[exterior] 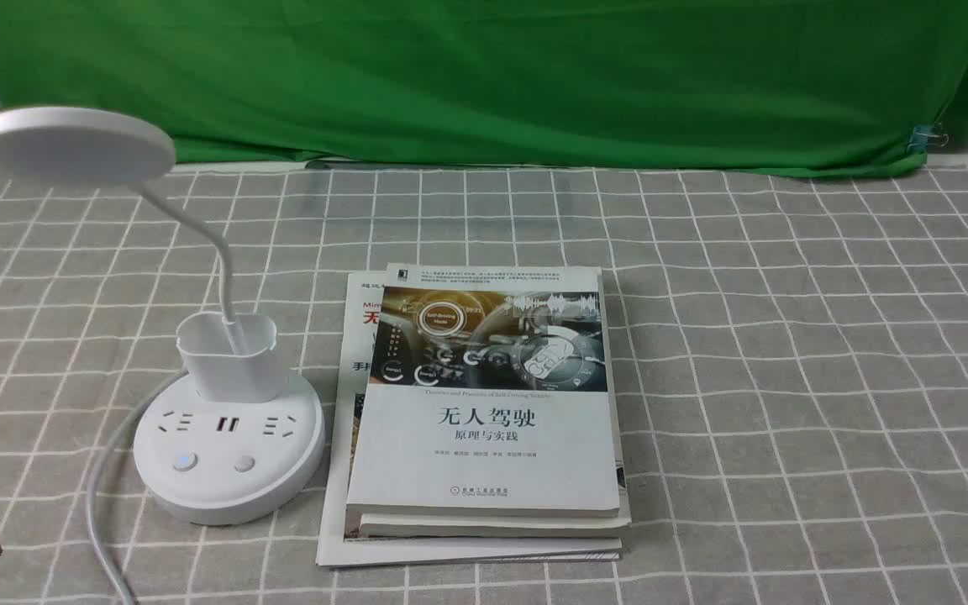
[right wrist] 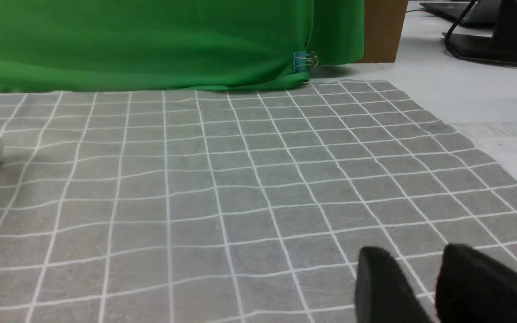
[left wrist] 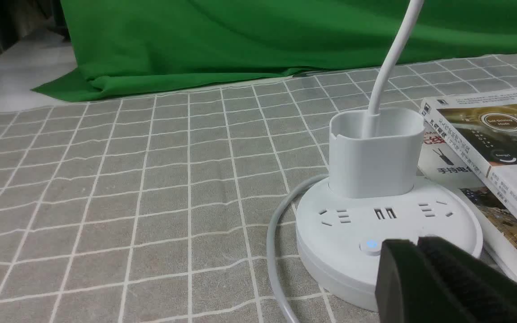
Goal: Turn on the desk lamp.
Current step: Use the left arm to press the button switch on the lamp holder
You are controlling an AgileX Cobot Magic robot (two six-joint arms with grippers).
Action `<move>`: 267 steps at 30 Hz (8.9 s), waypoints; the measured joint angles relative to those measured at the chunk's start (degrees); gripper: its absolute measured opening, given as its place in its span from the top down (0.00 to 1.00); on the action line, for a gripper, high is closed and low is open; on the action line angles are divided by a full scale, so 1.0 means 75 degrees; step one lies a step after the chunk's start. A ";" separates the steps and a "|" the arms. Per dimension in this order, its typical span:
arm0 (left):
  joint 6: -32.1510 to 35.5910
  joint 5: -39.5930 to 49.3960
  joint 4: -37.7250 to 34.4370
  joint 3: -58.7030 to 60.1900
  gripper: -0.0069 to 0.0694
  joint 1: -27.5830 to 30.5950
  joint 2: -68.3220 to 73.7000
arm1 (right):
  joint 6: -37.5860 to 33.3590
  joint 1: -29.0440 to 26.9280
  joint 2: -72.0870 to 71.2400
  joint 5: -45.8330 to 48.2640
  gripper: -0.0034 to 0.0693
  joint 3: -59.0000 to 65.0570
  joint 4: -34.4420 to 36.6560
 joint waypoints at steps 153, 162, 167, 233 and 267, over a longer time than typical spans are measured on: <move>-0.3186 0.1699 0.1562 -0.6065 0.88 -0.1979 1.1503 | -0.0005 0.0000 0.0000 0.0000 0.62 0.0000 0.0000; -0.3707 0.1899 0.2070 -0.6098 0.88 -0.2161 1.1505 | -0.0005 0.0000 0.0000 0.0000 0.62 0.0000 0.0000; -0.3760 0.1777 0.1943 -0.6098 0.88 -0.2161 1.1641 | -0.0005 0.0000 0.0000 0.0000 0.62 0.0000 0.0000; -0.3236 0.1686 0.1457 -0.5730 0.88 -0.2161 1.1507 | -0.0003 0.0000 0.0000 0.0000 0.62 0.0000 0.0000; -0.3412 0.1258 0.1628 -0.5861 0.88 -0.2161 1.2097 | -0.0006 0.0000 0.0000 0.0000 0.62 0.0000 0.0000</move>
